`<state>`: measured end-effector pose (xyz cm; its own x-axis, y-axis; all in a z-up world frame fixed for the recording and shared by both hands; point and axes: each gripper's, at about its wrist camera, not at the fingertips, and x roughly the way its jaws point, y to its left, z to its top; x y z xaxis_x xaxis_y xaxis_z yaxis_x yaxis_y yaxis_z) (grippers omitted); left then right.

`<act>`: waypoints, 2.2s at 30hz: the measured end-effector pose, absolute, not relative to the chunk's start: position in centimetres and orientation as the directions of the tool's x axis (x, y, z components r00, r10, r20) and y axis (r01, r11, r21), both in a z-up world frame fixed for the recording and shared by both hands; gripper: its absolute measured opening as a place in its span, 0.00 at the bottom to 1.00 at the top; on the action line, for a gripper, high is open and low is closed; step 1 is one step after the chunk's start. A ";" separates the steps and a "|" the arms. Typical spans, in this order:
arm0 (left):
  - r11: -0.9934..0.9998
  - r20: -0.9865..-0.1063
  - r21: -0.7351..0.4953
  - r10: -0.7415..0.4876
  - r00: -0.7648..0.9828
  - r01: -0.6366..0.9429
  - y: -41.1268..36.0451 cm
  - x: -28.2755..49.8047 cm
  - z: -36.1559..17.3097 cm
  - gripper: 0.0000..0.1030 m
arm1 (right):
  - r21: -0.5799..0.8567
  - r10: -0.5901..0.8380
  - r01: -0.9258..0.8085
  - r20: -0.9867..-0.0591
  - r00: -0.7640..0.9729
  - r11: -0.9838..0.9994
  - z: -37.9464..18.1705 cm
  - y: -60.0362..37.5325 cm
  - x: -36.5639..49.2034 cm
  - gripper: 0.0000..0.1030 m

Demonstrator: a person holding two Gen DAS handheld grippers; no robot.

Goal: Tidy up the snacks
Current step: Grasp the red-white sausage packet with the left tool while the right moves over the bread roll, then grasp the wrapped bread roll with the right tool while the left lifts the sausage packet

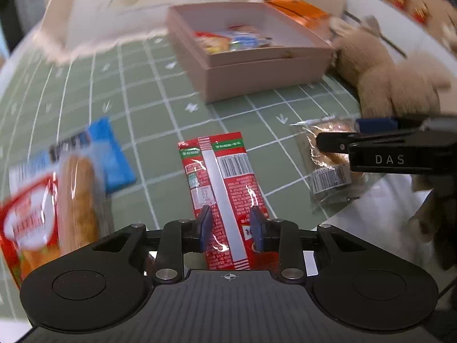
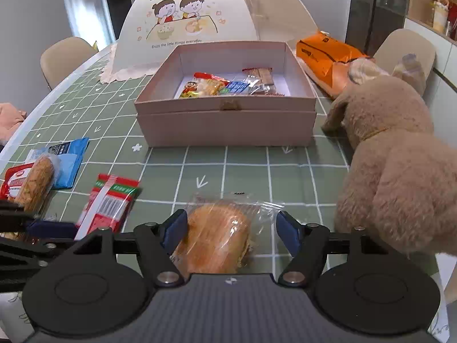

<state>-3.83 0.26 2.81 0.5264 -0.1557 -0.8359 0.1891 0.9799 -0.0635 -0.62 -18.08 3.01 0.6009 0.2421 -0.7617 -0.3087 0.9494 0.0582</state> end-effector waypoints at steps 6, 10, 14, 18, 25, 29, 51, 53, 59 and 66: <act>0.977 -0.830 0.015 -0.107 0.547 0.214 1.1 -3.5 2.6 0.63 | 0.031 0.229 -0.340 -0.797 0.559 0.940 1.2 -17.0 -1.9 0.75; 0.988 -0.840 -0.080 -0.139 0.524 0.134 2.2 -3.2 2.9 0.57 | 0.009 0.223 -0.350 -0.786 0.577 0.937 0.8 -16.6 -2.7 0.77; 0.973 -0.846 -0.060 -0.168 0.507 0.223 0.1 -3.8 3.0 0.57 | 0.012 0.229 -0.363 -0.796 0.560 0.932 0.9 -16.8 -2.5 0.77; 0.949 -0.844 0.062 -0.115 0.524 0.309 -1.7 -4.5 2.4 0.61 | 0.023 0.231 -0.356 -0.799 0.555 0.934 1.1 -17.8 -2.6 0.77; 0.962 -0.833 0.038 -0.120 0.541 0.271 -0.4 -4.4 2.2 0.62 | 0.010 0.214 -0.331 -0.782 0.585 0.944 0.6 -18.3 -3.5 0.79; 0.971 -0.826 0.001 -0.133 0.547 0.237 0.1 -4.4 2.1 0.64 | 0.009 0.210 -0.312 -0.758 0.617 0.950 0.3 -18.4 -4.0 0.86; 0.991 -0.845 -0.046 -0.104 0.525 0.124 0.4 -1.9 2.2 0.67 | 0.012 0.206 -0.317 -0.783 0.587 0.948 0.1 -17.3 -1.9 0.99; 0.991 -0.842 -0.018 -0.087 0.533 0.133 0.0 -2.2 2.1 0.67 | 0.010 0.207 -0.321 -0.783 0.586 0.947 0.1 -17.3 -1.8 0.96; 0.987 -0.866 0.017 -0.064 0.497 0.157 -0.7 -2.4 2.2 0.67 | 0.000 0.203 -0.345 -0.809 0.551 0.939 1.5 -17.4 -0.5 0.56; 0.985 -0.864 0.024 -0.066 0.499 0.171 -0.7 -2.4 2.1 0.69 | 0.017 0.234 -0.355 -0.783 0.577 0.935 5.1 -18.0 -0.2 0.54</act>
<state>-2.41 -0.72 2.12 0.4990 -0.0658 -0.8641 0.1711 0.9850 0.0237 -0.20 -18.01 5.13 0.5770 0.2340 -0.7825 -0.3554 0.9345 0.0174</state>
